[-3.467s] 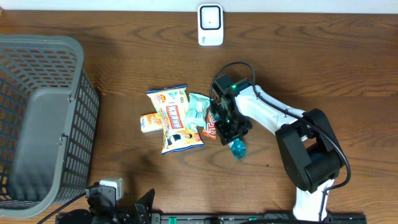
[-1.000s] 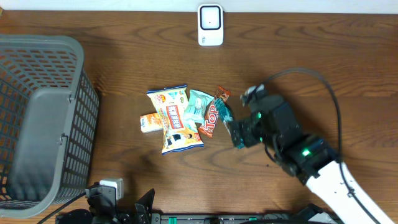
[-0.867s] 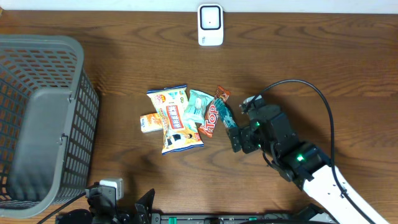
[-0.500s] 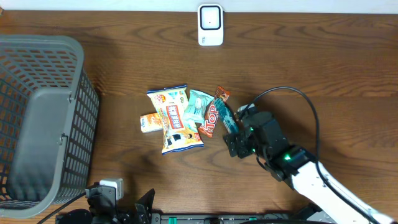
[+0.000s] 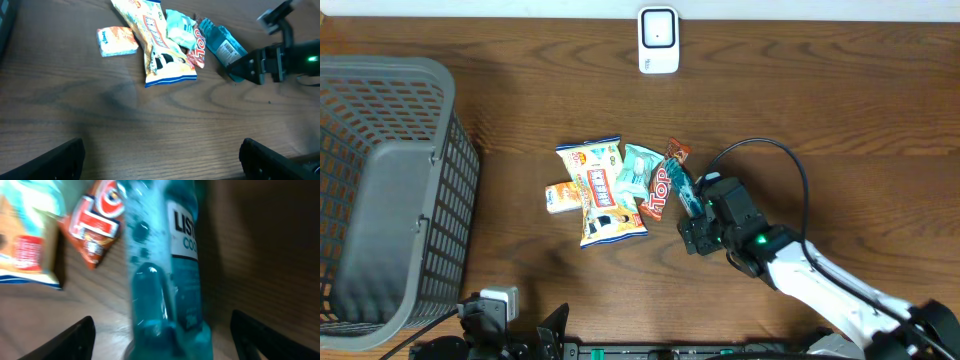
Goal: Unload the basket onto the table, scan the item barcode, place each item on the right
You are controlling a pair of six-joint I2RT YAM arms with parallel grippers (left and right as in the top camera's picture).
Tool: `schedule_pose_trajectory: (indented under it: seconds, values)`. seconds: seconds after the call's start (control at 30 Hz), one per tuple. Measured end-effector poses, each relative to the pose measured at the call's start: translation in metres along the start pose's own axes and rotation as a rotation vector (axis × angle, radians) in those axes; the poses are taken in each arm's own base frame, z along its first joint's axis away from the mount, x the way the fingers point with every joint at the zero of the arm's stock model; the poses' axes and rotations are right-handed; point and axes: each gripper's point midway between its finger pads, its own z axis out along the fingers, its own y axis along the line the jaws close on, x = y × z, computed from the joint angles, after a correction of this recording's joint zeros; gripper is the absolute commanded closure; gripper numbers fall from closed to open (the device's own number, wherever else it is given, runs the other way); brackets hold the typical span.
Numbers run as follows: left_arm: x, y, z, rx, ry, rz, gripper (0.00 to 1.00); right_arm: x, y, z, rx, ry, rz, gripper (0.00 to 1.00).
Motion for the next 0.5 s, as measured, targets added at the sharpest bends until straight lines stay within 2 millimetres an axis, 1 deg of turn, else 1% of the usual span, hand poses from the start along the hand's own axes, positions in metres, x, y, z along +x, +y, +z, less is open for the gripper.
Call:
schedule_pose_trajectory:
  seconds: [0.07, 0.1, 0.13, 0.17, 0.27, 0.33, 0.43, 0.47, 0.5]
  values:
    - [0.000, 0.000, 0.000, 0.000, 0.000, 0.000, 0.02, 0.006, -0.004, 0.008, 0.021, 0.026, 0.004, 0.31]
    - [0.000, 0.000, 0.000, 0.000, 0.000, 0.000, 0.02, 0.009, -0.007, 0.012, 0.035, 0.038, 0.005, 0.36]
    - [0.000, 0.000, 0.000, 0.000, 0.000, 0.000, 0.02, 0.011, -0.010, 0.017, 0.048, 0.047, 0.007, 0.44]
    - [0.000, 0.000, 0.000, 0.000, 0.000, 0.000, 0.02, 0.011, -0.012, 0.020, 0.060, 0.044, -0.001, 0.51]
    - [0.000, 0.000, 0.000, 0.000, 0.000, 0.000, 0.02, 0.005, -0.015, 0.025, 0.081, 0.026, 0.000, 0.63]
    - [0.000, 0.000, 0.000, 0.000, 0.000, 0.000, 0.02, 0.002, -0.016, 0.027, 0.091, 0.020, -0.003, 0.74]
    - [0.000, 0.000, 0.000, 0.000, 0.000, 0.000, 0.02, -0.004, -0.017, 0.029, 0.098, 0.005, 0.002, 0.93]
    - [0.000, 0.000, 0.000, 0.000, 0.000, 0.000, 0.02, -0.004, -0.017, 0.029, 0.097, 0.004, 0.003, 0.98]
    - [0.000, 0.000, 0.000, 0.000, 0.000, 0.000, 0.02, -0.004, -0.017, 0.029, 0.098, 0.003, 0.003, 0.99]
